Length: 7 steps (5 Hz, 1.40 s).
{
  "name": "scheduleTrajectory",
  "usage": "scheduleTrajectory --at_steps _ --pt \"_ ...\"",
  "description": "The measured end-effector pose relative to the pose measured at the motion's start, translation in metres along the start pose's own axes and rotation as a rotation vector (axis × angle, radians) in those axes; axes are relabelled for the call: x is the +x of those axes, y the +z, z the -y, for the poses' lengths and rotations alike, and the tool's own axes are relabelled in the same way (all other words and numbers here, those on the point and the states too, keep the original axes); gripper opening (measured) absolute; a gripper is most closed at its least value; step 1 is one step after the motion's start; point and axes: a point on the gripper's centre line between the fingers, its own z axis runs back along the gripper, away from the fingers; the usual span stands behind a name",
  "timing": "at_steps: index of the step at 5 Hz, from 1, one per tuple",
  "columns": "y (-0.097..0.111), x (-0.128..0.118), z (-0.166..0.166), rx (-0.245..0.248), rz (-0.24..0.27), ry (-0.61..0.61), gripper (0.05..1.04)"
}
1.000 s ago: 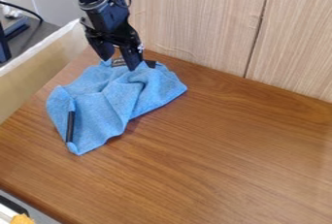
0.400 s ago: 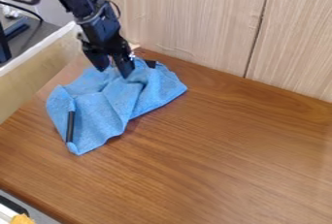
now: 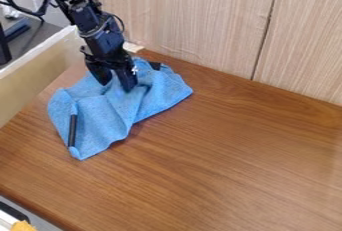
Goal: Unfold the cloth from top left to bottom right
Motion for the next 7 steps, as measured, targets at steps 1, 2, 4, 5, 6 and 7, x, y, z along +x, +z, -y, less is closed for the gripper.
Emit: scheduleTrajectory --at_steps 1,2,4,5,6,7 --pt "-0.002 0.002 0.003 0.020 -0.006 -0.018 0.661" --pt "-0.003 0.002 0.004 0.018 -0.008 -0.020 0.356" --pt "-0.002 0.003 0.004 0.018 -0.002 -0.011 0.063" --pt "0.005 0.008 0.007 0.007 0.026 0.015 0.057" --pt "0.021 0.020 0.019 -0.009 0.079 0.014 0.057" --pt "0.036 0.037 0.055 -0.034 0.125 -0.065 0.056"
